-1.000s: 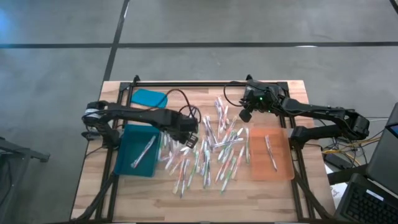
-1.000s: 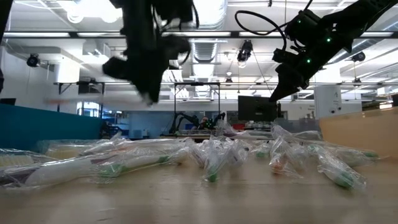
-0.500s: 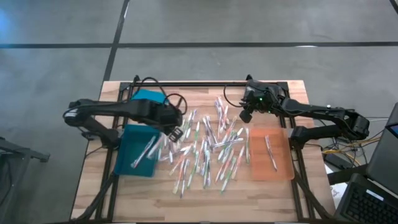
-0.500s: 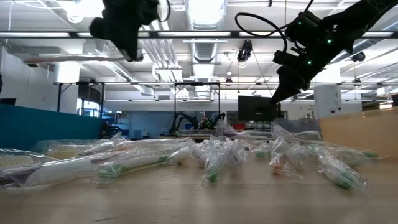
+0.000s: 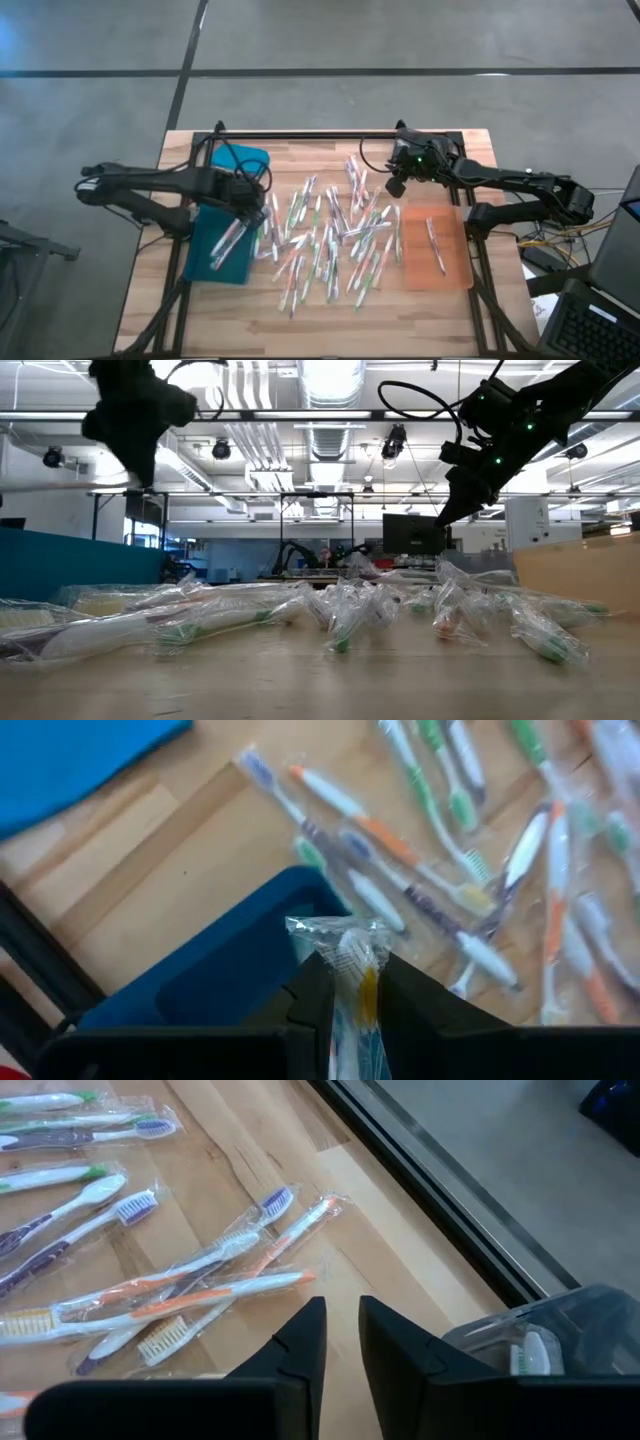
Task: Pick & Place Toothbrushes
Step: Put the orange toothbrush into the blue bin
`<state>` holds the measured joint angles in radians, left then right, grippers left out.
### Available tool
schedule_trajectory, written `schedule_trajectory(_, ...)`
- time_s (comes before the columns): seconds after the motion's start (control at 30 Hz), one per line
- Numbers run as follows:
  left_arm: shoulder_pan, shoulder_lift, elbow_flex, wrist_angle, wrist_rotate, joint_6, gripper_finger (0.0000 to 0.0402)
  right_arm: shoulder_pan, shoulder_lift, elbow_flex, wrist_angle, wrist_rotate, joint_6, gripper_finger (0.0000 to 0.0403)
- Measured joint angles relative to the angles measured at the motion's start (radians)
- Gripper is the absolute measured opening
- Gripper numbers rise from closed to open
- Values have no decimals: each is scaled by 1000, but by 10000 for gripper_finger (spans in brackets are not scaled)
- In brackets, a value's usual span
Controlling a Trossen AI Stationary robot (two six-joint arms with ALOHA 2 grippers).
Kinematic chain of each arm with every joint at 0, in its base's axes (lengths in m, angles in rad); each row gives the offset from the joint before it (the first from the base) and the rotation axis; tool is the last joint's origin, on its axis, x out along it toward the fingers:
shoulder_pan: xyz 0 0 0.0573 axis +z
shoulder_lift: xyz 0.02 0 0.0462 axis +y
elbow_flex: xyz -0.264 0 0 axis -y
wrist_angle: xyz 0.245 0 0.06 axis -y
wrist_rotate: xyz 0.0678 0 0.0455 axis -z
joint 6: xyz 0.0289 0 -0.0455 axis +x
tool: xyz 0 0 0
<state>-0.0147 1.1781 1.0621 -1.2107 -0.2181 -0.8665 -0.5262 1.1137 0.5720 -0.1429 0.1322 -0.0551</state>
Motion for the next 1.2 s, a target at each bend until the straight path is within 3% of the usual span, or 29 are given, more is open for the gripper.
schedule_trajectory(0.33, 0, -92, -160, 48, 37, 0, 65, 0, 0, 0, 2, 1, 60, 44)
schedule_trajectory(0.63, 0, -97, -242, 98, 42, 31, 65, -1, 0, 0, 5, 56, 63, 62)
schedule_trajectory(1.2, 2, -95, -386, 240, 63, 23, 65, -1, 0, 0, 8, 62, 64, 89)
